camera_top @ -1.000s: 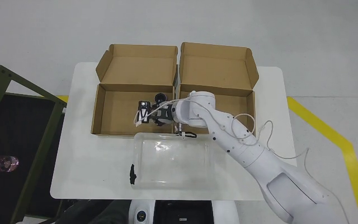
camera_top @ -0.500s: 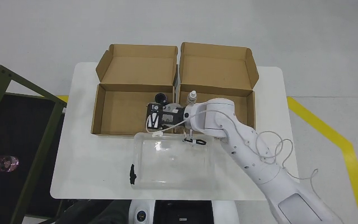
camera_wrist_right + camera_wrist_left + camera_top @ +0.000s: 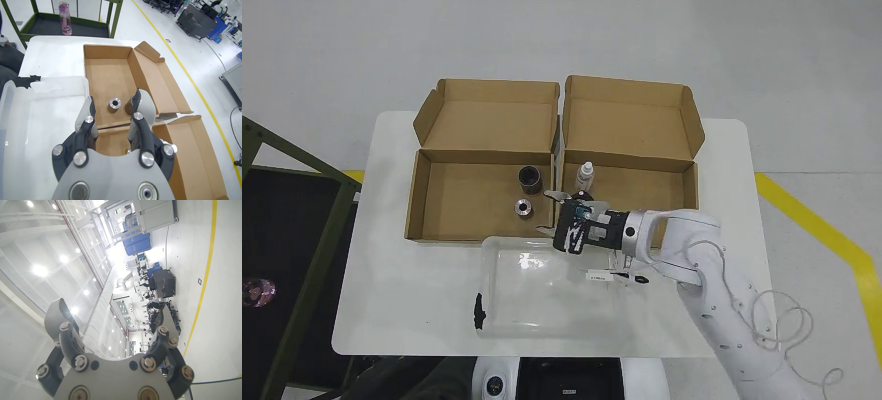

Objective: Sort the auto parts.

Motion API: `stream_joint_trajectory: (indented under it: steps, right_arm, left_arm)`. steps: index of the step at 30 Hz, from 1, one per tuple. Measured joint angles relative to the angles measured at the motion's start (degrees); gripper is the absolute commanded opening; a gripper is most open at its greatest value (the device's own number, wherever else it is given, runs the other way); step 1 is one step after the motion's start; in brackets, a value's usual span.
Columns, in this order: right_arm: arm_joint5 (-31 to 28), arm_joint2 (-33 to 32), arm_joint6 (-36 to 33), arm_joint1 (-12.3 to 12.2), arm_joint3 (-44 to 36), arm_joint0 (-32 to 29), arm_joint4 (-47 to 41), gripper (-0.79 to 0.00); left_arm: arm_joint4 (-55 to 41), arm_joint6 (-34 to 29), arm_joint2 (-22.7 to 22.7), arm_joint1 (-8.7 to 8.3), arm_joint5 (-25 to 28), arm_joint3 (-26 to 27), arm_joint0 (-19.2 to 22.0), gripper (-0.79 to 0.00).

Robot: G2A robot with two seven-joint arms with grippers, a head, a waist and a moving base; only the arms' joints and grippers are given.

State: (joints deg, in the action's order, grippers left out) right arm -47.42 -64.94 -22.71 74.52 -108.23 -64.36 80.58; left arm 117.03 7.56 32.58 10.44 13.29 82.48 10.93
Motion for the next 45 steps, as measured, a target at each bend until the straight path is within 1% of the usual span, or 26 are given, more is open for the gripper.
stream_joint_trajectory:
  steps: [7, 10, 13, 20, 26, 30, 38, 45]
  right_arm:
    - [1.4, -7.6, 8.8, -1.7, -4.0, -8.1, 3.9, -0.388]
    - [2.2, -10.4, 12.6, -2.3, -5.2, -11.0, 5.4, -0.345]
    - [3.4, -13.0, 16.8, -2.8, -5.7, -13.7, 6.7, -0.332]
    - [6.3, -18.7, 26.8, -3.7, -5.6, -20.1, 8.4, -0.215]
    - [8.7, -23.6, 34.2, -4.5, -5.8, -25.0, 9.4, -0.185]
    - [10.6, -26.3, 37.6, -4.8, -5.8, -28.3, 9.6, -0.175]
    - [12.4, -31.0, 41.4, -5.4, -4.6, -33.5, 8.8, -0.120]
    - [13.5, -34.6, 43.6, -5.7, -3.2, -36.7, 7.3, -0.037]
  left_arm:
    - [0.0, 0.0, 0.0, 0.00, 0.0, 0.0, 0.0, 0.000]
    - [0.0, 0.0, 0.0, 0.00, 0.0, 0.0, 0.0, 0.000]
    - [0.0, 0.0, 0.0, 0.00, 0.0, 0.0, 0.0, 0.000]
    - [0.0, 0.0, 0.0, 0.00, 0.0, 0.0, 0.0, 0.000]
    - [0.0, 0.0, 0.0, 0.00, 0.0, 0.0, 0.0, 0.000]
    - [0.0, 0.0, 0.0, 0.00, 0.0, 0.0, 0.0, 0.000]
    - [0.0, 0.0, 0.0, 0.00, 0.0, 0.0, 0.0, 0.000]
    - [0.0, 0.0, 0.0, 0.00, 0.0, 0.0, 0.0, 0.000]
